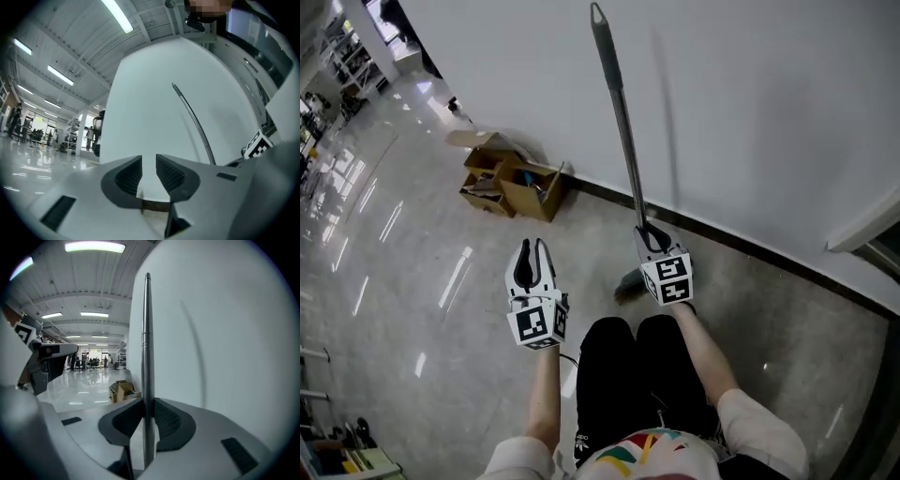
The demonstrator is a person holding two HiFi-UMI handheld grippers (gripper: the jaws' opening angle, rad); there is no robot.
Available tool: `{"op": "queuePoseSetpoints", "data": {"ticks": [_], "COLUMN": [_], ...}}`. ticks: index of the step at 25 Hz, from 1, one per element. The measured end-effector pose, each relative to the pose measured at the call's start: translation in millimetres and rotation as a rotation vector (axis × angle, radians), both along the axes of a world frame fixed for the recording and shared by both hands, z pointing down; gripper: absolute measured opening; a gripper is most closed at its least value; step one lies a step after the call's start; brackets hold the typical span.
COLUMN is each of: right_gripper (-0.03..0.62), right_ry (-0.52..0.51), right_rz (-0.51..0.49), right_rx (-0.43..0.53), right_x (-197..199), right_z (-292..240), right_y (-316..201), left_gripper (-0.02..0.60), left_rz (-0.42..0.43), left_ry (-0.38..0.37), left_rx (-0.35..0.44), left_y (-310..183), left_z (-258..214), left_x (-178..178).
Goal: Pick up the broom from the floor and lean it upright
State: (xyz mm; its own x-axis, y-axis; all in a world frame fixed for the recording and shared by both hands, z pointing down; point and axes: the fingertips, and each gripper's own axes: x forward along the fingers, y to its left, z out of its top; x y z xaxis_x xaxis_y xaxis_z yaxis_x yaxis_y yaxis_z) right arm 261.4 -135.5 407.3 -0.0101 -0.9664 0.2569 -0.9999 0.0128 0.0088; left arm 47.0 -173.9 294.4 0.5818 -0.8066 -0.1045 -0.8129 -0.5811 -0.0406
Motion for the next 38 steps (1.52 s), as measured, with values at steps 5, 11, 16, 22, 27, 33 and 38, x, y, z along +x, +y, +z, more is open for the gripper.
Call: {"op": "queuePoseSetpoints", "data": {"ticks": [5,11,16,22,27,33,38], "right_gripper": [0.087,0.086,0.086,0.086,0.086,0.086,0.086], "right_ry": [-0.030,-0.071,-0.066,-0.050,-0.099,-0.120,-0.076], "right_rz": [0.186,0.327,0.423,0.521,0.591,0.630,0.613], "right_rx": [0.035,0.082,0.067,-0.010,-0.080,-0.095,-0.147], "right_x": [38,80,103,119,130,152,169], "right_z": [-21,-57,-71,-68,-40,-16,3], "right_y": [11,54,95,136,155,138,122], "left_gripper": [0.123,0.123,0.123,0.123,0.123,0.123,0.121], "left_rz": [0.174,0.312,0.413,0.496,0.516,0.509,0.485], "left_ry": [0.021,0.073,0.117,0.163,0.213,0.197,0.204], "left_rx": [-0.004,-0.024,-0.027,-0.072,-0.072,-0.036,0.020], "left_y": [12,25,47,71,90,97,109], "left_z": [4,-8,-11,-4,-11,-17,-34], "left_x": [71,117,153,181,176,168,162]}}
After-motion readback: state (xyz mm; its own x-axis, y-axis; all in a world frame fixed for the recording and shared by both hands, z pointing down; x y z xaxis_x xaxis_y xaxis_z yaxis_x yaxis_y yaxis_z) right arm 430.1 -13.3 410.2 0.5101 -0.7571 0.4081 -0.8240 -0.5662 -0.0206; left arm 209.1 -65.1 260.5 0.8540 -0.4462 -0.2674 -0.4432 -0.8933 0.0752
